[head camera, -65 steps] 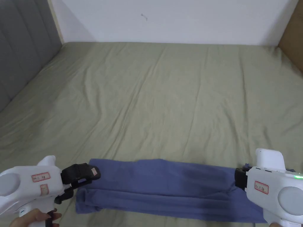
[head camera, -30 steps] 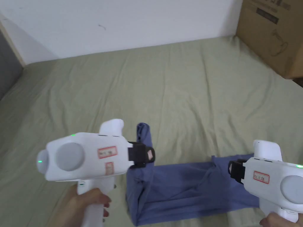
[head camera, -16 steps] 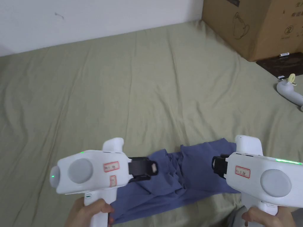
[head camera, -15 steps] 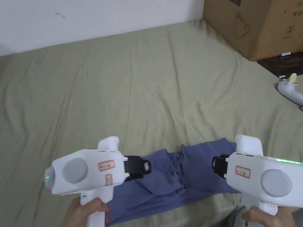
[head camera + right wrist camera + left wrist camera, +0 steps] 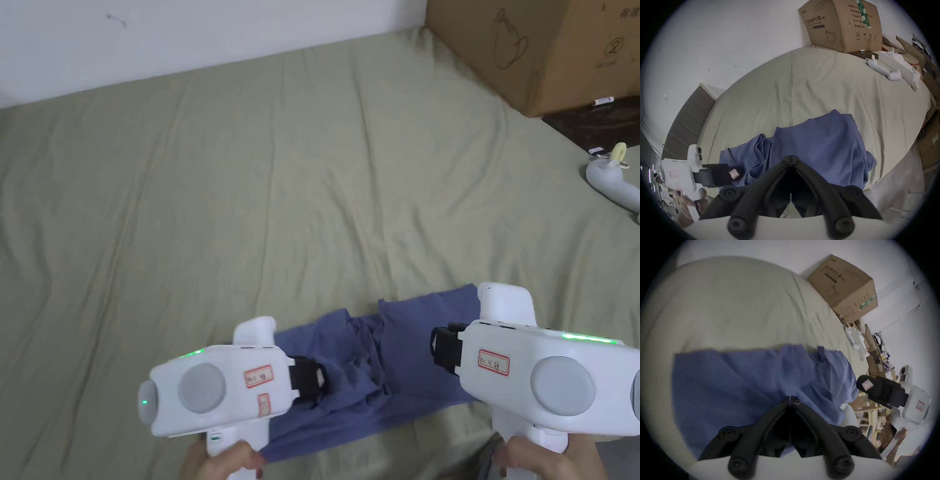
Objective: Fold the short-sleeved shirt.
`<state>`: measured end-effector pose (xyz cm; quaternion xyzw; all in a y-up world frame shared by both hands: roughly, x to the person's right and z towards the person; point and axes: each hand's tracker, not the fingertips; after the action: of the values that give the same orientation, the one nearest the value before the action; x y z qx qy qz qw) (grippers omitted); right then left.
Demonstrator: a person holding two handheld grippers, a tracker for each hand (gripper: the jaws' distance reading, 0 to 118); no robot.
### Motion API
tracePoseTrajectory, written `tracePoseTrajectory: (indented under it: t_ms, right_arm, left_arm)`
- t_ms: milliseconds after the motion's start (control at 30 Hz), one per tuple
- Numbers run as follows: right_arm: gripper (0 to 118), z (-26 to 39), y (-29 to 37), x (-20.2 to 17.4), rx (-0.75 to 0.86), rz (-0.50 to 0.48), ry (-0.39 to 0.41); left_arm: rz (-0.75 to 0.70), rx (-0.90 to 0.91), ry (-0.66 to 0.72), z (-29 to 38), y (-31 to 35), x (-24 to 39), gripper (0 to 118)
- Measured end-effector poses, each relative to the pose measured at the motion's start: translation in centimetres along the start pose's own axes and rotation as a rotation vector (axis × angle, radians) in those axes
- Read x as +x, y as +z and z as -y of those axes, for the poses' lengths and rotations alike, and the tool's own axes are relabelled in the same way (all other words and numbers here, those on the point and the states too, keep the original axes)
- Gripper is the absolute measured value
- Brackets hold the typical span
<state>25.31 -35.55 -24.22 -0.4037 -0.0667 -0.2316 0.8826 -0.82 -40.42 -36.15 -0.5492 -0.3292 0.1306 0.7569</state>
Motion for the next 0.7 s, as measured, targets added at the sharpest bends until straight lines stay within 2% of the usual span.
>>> tracePoseTrajectory:
  t_ms: [67, 167, 300, 433, 500, 633, 700]
  right_arm:
    - [0, 0.1, 0.1, 0.4, 0.000, 0.009, -0.007]
    - [0, 0.1, 0.2, 1.3, -0.002, -0.005, -0.043]
    - [0, 0.1, 0.4, 1.7, 0.009, 0.003, -0.052]
    - [0, 0.2, 0.1, 2.1, 0.007, -0.002, -0.074]
    - [0, 0.3, -0.2, 2.2, 0.002, -0.001, -0.077]
    - [0, 0.4, -0.3, 2.1, -0.011, -0.014, -0.087]
    - [0, 0.4, -0.2, 2.1, -0.005, -0.032, -0.099]
  left_arm:
    - [0.049, -0.012, 0.003, 0.6, -1.3, 1.2, 0]
    - [-0.009, -0.026, -0.073, 1.0, -2.6, 3.1, 0]
    - [0.009, -0.030, -0.074, 0.7, -2.7, 4.3, 0]
    - [-0.045, -0.039, -0.142, 0.7, -2.5, 6.0, 0]
    - [-0.029, -0.039, -0.151, 0.9, -2.4, 6.7, 0]
    - [0.016, -0.081, -0.280, 1.5, -2.9, 8.8, 0]
    - [0.050, -0.109, -0.258, 1.8, -3.7, 9.3, 0]
